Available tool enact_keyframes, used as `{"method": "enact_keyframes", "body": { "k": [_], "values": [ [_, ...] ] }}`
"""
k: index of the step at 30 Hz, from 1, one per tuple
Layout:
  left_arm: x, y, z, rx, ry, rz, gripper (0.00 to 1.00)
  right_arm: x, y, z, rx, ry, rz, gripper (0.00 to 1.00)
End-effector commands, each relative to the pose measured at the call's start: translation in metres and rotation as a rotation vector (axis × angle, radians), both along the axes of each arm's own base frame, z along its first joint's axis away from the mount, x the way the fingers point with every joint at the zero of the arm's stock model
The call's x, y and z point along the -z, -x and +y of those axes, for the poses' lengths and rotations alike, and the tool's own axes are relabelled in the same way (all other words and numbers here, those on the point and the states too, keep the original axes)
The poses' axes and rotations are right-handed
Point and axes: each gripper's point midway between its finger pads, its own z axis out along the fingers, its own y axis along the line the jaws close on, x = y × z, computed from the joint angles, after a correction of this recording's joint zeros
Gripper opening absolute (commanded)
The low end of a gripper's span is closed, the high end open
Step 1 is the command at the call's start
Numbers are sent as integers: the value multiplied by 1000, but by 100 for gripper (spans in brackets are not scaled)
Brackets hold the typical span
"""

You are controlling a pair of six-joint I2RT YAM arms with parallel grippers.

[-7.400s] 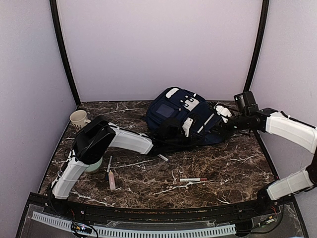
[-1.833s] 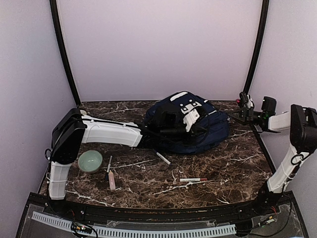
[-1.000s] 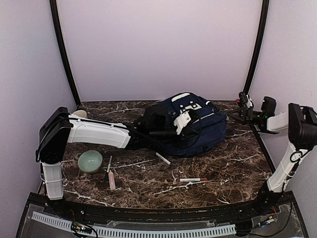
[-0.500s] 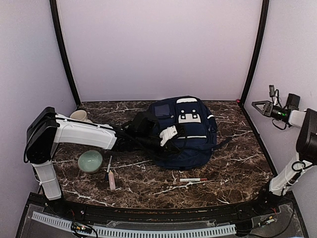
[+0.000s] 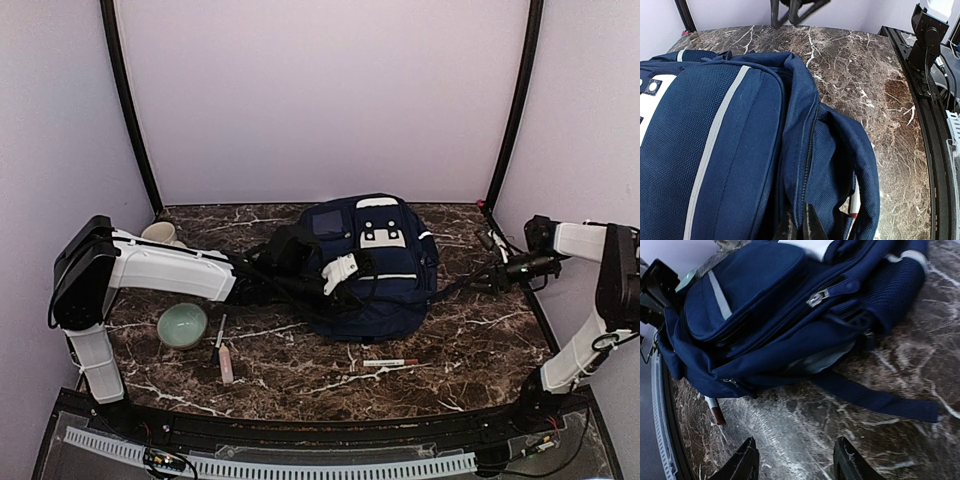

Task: Pack the student bag
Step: Grab the largest pocket of the student bag.

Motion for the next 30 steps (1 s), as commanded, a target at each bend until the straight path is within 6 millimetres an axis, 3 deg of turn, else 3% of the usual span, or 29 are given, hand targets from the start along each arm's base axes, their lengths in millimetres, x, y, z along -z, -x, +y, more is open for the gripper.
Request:
{"method": "enact_keyframes", "body": {
  "k": [1,6,14,22,27,30],
  "values": [
    [-18,-16,2,-39,18,-31,0,28,17,18,-77,126,7,51],
    [-14,-18,2,-41,4,-30,0,45,28,47,-171,173,27,51],
    [-15,-19,0,-44,16,-21,0,46,18,85,-237,227,-72,51],
    [-16,-19,0,-50,21,-15,0,64,20,111,-303,256,-44,46],
    [-15,-18,1,-54,15,-13,0,66,18,111,-275,284,-44,22],
    [-17,-20,2,-58,13,-24,0,55,16,104,-246,316,-94,7]
  ]
}}
